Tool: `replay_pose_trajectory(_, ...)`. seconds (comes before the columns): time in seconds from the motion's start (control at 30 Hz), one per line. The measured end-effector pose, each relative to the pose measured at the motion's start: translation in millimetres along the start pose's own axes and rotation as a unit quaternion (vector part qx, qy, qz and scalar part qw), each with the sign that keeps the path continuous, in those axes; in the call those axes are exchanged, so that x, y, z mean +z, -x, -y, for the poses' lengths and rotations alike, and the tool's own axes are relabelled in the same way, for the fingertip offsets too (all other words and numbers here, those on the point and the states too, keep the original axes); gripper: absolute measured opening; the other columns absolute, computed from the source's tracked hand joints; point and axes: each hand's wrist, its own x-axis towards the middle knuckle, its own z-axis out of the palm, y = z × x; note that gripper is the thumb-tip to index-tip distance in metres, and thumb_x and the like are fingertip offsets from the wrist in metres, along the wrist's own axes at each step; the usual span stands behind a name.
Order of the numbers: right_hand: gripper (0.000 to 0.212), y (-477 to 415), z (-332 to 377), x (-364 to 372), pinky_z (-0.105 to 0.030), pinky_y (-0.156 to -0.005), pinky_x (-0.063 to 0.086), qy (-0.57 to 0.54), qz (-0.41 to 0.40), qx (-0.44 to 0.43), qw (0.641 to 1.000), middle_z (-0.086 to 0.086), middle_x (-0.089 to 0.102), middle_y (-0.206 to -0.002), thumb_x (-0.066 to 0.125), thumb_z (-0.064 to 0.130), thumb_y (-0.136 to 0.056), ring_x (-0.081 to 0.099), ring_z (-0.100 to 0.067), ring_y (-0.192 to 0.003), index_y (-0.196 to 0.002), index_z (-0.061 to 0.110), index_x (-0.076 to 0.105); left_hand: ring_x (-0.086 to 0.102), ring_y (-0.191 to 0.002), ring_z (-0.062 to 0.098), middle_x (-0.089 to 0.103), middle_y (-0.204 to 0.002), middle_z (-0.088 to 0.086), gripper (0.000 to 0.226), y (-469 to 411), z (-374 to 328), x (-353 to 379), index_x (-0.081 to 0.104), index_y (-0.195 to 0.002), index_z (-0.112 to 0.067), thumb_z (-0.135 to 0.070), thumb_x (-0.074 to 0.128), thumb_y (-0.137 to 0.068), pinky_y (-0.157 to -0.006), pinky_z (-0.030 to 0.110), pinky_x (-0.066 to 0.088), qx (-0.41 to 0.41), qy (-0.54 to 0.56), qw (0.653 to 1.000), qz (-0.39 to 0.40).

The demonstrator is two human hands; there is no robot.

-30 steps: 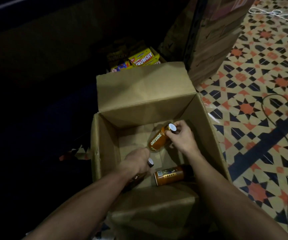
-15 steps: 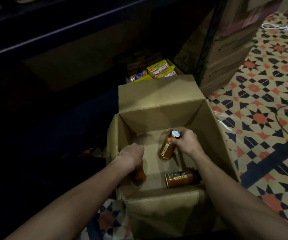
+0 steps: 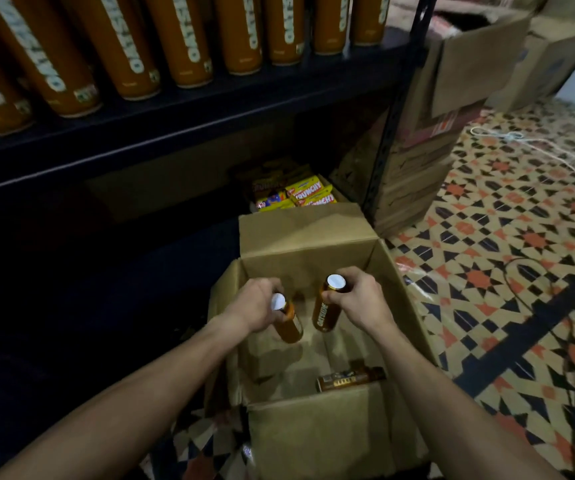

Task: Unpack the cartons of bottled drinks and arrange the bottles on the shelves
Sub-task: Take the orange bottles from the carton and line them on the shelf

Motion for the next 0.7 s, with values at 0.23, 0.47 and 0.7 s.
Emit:
replay_pose_trajectory(0.23, 0.056, 14.5, 69.4, -41.1, -0.044, -0.098, 0.055, -0.035, -0.046, -0.064, 0.996, 0.000, 0.070, -0.121, 0.088, 0.024, -0.076, 0.065, -0.017, -0.111, -0.126, 0.017, 0.063, 0.060, -0.089, 0.010, 0.066, -0.099, -0.006, 0.034, 29.9, -25.9, -83.8, 0.068, -0.106, -0.020, -0.023, 0.084, -0.076, -0.074, 0.019, 0.045, 0.086, 0.065, 0.992, -0.067)
replay_pose_trajectory(0.47, 0.046, 31.3, 140.8, -75.2, -0.033, -0.086, 0.058, -0.080, -0.092, -0.161, 0.979, 0.003, 0.071, -0.115, 0.086, 0.028, -0.079, 0.067, -0.012, -0.104, -0.120, 0.019, 0.065, 0.058, -0.097, -0.001, 0.064, -0.114, -0.010, 0.047, 71.2, -43.8, -156.0, 0.063, -0.126, -0.022, -0.030, 0.079, -0.082, -0.070, 0.005, 0.042, 0.137, 0.098, 0.973, -0.156)
replay_pose_trajectory(0.7, 0.046, 34.5, 225.9, -100.5, -0.039, -0.094, 0.056, -0.093, -0.081, -0.241, 0.963, 0.006, 0.069, -0.117, 0.084, 0.033, -0.081, 0.064, -0.011, -0.109, -0.123, 0.024, 0.067, 0.059, -0.111, 0.008, 0.063, -0.120, -0.013, 0.042, 94.8, -63.8, -241.3, 0.064, -0.124, -0.030, -0.035, 0.075, -0.084, -0.094, 0.038, 0.054, 0.157, 0.128, 0.955, -0.215)
